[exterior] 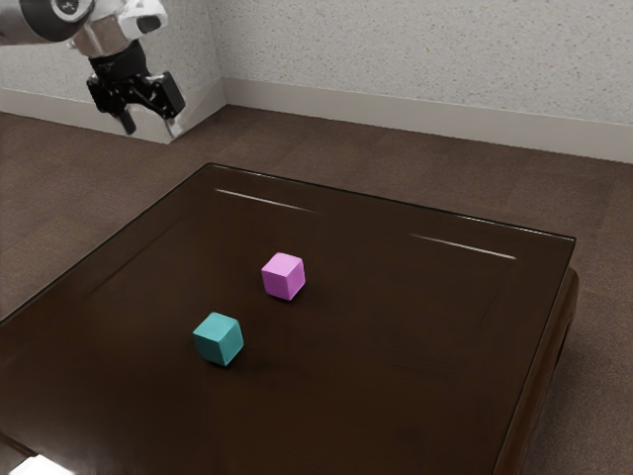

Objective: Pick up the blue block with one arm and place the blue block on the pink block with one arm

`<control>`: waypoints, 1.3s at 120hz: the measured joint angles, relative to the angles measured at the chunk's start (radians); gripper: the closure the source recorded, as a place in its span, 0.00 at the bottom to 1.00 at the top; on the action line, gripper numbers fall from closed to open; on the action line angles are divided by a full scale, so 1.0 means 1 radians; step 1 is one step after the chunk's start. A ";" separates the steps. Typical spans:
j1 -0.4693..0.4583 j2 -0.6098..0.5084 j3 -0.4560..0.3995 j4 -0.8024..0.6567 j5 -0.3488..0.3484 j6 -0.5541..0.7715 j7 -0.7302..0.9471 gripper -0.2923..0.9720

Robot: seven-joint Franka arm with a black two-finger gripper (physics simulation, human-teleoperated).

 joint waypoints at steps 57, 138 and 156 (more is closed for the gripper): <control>-0.162 0.049 -0.003 -0.534 -0.028 0.342 0.049 0.25; -0.122 0.192 0.002 -0.606 -0.061 0.594 0.151 0.26; -0.121 0.211 0.002 -0.606 -0.068 0.626 0.170 0.26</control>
